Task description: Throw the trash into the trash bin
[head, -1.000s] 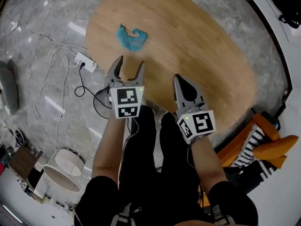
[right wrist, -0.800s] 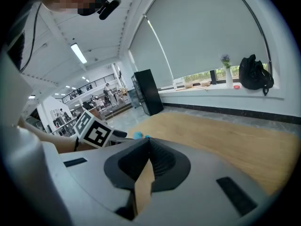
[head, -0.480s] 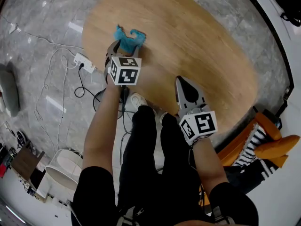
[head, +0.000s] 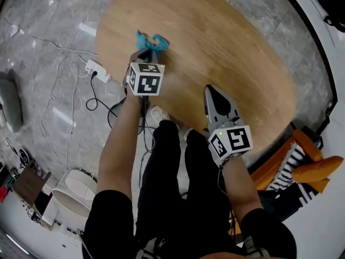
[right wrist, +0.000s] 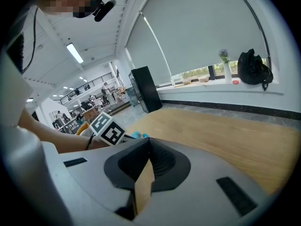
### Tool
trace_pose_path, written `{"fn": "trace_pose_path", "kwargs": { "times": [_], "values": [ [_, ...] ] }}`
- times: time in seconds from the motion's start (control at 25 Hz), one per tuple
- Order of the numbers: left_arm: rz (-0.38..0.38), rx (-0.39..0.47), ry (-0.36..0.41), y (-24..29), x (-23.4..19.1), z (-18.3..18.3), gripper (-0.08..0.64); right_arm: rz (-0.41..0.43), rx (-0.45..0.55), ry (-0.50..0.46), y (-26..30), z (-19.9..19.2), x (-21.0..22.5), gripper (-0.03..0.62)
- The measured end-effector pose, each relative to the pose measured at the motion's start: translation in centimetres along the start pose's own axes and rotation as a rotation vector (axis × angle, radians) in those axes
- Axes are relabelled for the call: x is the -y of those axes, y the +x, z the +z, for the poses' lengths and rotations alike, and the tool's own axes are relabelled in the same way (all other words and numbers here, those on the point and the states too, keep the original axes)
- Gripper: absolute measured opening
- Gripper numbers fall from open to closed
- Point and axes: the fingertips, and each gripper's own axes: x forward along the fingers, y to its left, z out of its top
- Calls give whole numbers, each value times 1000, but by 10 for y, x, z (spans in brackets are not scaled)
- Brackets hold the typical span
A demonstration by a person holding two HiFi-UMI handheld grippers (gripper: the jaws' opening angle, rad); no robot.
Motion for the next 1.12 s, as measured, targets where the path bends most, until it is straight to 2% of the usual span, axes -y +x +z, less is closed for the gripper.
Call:
{"fn": "trace_pose_path", "kwargs": {
  "times": [0.12,0.48,0.8,1.12],
  "values": [
    [23,50,-4,-17,-2,11,17,3,0,-3,3,1,-2,11],
    [12,209,-153,-107,14,23,15,31,27,-10,8,10,-16,11],
    [6,254,-287,-178,28,-2,17,58,25,-46,16,15,-37,11],
    [84,276,-433,-211,-2,-41,15,119,2,-71,23,11,-75,11]
  ]
}}
